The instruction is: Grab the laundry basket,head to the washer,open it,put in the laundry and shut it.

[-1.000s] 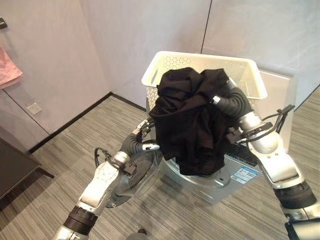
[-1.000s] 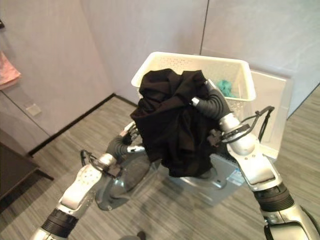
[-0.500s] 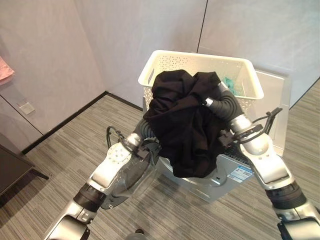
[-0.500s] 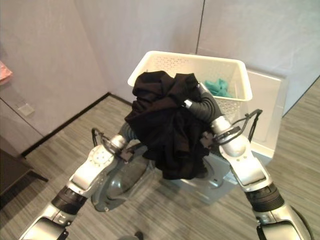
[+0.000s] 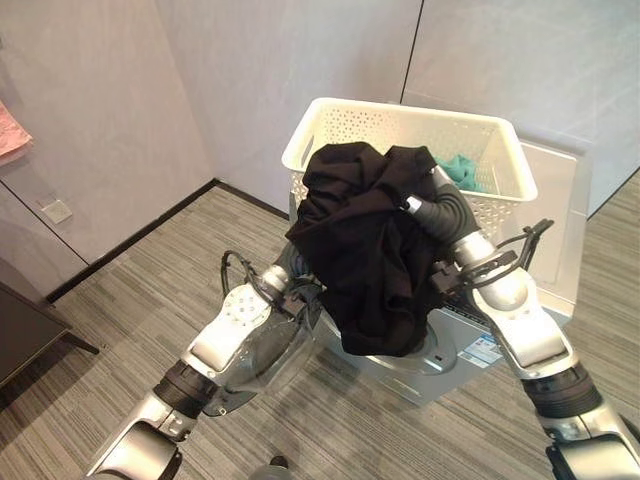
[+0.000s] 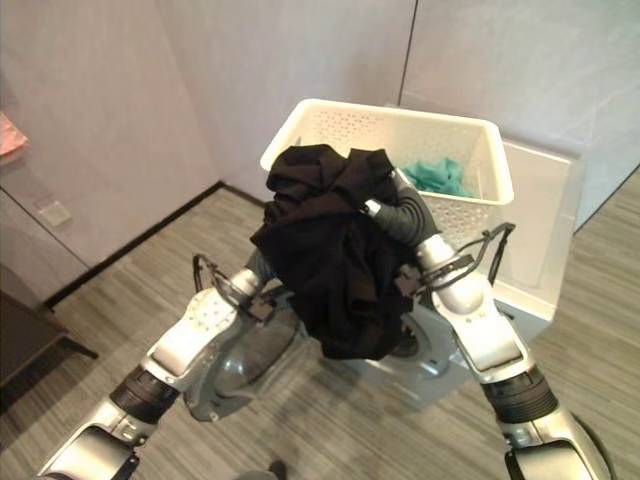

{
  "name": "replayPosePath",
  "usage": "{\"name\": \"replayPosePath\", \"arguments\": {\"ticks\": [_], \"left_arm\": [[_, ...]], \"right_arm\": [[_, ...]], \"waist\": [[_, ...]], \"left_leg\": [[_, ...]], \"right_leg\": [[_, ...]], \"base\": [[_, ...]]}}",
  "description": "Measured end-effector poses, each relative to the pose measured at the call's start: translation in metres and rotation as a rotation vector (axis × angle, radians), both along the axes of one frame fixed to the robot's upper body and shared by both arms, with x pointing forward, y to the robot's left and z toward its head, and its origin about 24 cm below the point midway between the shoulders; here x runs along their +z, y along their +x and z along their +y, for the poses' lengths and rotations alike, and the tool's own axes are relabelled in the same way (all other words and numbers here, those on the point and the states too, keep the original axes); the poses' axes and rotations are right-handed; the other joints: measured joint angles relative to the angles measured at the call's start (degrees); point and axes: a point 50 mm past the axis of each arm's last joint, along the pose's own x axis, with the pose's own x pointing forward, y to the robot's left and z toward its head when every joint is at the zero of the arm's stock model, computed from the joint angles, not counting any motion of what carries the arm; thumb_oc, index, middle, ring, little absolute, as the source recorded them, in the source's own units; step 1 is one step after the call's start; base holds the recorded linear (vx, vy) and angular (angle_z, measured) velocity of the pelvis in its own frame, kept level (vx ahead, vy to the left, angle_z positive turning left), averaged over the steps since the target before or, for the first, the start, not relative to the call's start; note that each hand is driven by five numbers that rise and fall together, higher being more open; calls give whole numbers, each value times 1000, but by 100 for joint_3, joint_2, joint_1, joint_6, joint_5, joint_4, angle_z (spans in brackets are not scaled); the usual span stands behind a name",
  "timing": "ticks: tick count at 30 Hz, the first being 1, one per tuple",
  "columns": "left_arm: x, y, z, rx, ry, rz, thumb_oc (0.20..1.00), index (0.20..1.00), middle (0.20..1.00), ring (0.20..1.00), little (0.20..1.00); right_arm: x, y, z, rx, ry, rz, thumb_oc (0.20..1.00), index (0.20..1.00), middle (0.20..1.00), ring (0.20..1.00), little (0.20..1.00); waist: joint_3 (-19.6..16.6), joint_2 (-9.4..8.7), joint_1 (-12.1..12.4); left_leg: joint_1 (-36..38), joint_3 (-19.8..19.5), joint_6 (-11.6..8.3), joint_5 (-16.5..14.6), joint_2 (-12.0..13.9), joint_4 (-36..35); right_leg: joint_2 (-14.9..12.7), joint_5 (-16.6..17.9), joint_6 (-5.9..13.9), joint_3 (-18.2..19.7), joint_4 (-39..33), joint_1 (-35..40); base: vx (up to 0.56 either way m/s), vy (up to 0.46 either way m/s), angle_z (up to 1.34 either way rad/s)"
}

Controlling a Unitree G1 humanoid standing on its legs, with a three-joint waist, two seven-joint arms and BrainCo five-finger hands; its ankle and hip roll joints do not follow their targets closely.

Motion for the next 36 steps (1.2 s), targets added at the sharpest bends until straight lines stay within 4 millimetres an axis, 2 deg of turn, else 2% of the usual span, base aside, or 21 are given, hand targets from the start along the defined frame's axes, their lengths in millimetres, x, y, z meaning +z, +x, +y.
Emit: {"name": "replayPosePath", "arguments": {"ticks": [3, 7, 11, 15, 27, 31, 36], "left_arm": [[-7, -12, 22, 13, 39, 29, 1000, 1000, 1000, 1000, 1000], [-25, -40, 52, -20, 96, 162, 1000, 1000, 1000, 1000, 1000], [-28, -55, 63, -88, 86, 278, 1000, 1000, 1000, 1000, 1000], [-19, -62, 59, -157, 17, 314, 1000, 1000, 1000, 1000, 1000], [-35, -44, 40, -105, -122, 354, 1000, 1000, 1000, 1000, 1000], [-31, -38, 31, -85, -99, 289, 1000, 1000, 1000, 1000, 1000], [-12, -23, 15, -82, -5, 129, 1000, 1000, 1000, 1000, 1000]], "right_arm": [[4, 0, -6, -6, -26, -5, 200, 200, 200, 200, 200], [7, -1, -16, -17, -46, 5, 200, 200, 200, 200, 200], [7, -1, -17, 3, -28, 22, 200, 200, 200, 200, 200], [6, -1, -16, 16, -27, 33, 200, 200, 200, 200, 200], [4, -1, -12, 21, -12, 31, 200, 200, 200, 200, 200], [4, -1, -11, 18, -7, 28, 200, 200, 200, 200, 200], [1, 0, -6, 21, 6, 23, 200, 200, 200, 200, 200]], "waist": [[15, 61, 64], [37, 177, 153], [47, 244, 253], [48, 246, 267], [49, 242, 130], [59, 224, 133], [83, 184, 135]], "left_leg": [[-11, -17, -1, 1, -12, -23], [-1, -21, -4, 7, -32, -38], [-7, -22, -5, 7, -38, -46], [-3, -22, -5, 7, -54, -51], [7, -13, -4, 12, -48, -52], [13, -13, -3, 13, -48, -51], [14, -19, -1, 14, -39, -39]], "right_leg": [[-9, -15, 21, -39, 0, 7], [-28, -18, 26, -91, 0, 2], [-32, -25, 35, -113, 0, 10], [-45, -29, 42, -117, 0, 17], [-38, -28, 42, -114, 1, 25], [-37, -27, 42, -114, 1, 31], [-27, -26, 40, -117, 1, 42]], "base": [[22, 5, 7], [10, 2, 5], [5, 1, 4], [0, 0, 0], [0, 0, 0], [0, 0, 0], [0, 0, 0]]}}
